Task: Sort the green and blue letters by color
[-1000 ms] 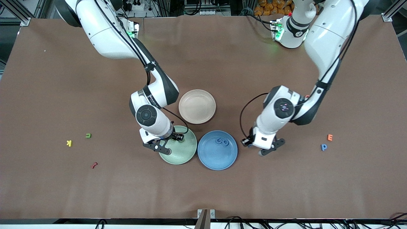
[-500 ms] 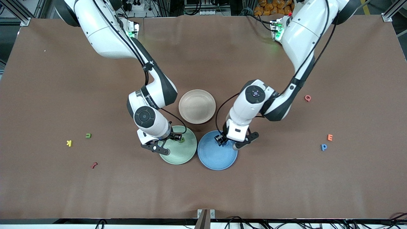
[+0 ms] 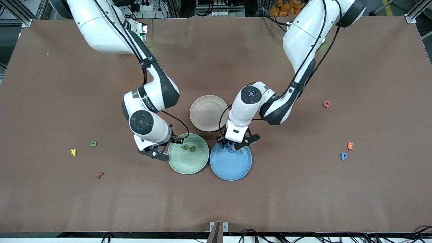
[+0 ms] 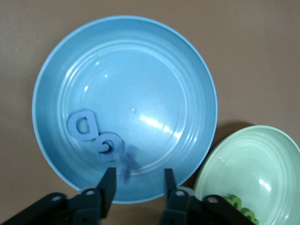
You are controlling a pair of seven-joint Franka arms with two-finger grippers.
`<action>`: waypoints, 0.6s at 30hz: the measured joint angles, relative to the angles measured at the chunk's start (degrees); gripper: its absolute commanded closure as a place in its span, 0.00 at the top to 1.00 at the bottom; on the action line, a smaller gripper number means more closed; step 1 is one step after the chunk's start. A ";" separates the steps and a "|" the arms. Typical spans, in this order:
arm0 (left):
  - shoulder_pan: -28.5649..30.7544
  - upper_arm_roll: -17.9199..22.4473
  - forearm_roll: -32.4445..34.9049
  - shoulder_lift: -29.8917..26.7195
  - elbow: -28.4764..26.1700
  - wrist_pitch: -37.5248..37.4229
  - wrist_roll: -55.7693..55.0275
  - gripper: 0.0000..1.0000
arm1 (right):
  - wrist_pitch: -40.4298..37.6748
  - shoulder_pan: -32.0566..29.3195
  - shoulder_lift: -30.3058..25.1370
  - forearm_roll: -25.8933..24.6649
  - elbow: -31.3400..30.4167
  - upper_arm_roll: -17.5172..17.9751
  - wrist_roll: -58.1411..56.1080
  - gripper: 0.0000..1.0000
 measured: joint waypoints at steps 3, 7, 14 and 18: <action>0.22 0.18 0.35 0.00 0.24 0.01 0.04 1.00 | 0.13 -0.75 -2.52 0.00 -3.48 -0.02 -0.14 0.74; 0.38 0.40 0.43 0.00 0.51 0.01 0.07 1.00 | 1.66 -1.71 -5.77 0.00 -8.64 -0.03 -0.37 0.74; 2.47 0.68 0.68 -0.25 0.67 -0.35 1.89 1.00 | 9.25 -2.28 -11.24 0.00 -20.10 -0.02 0.64 0.74; 5.78 0.63 0.74 -0.96 0.55 -2.21 6.96 1.00 | 10.27 -2.26 -12.73 0.00 -23.51 0.01 4.01 0.74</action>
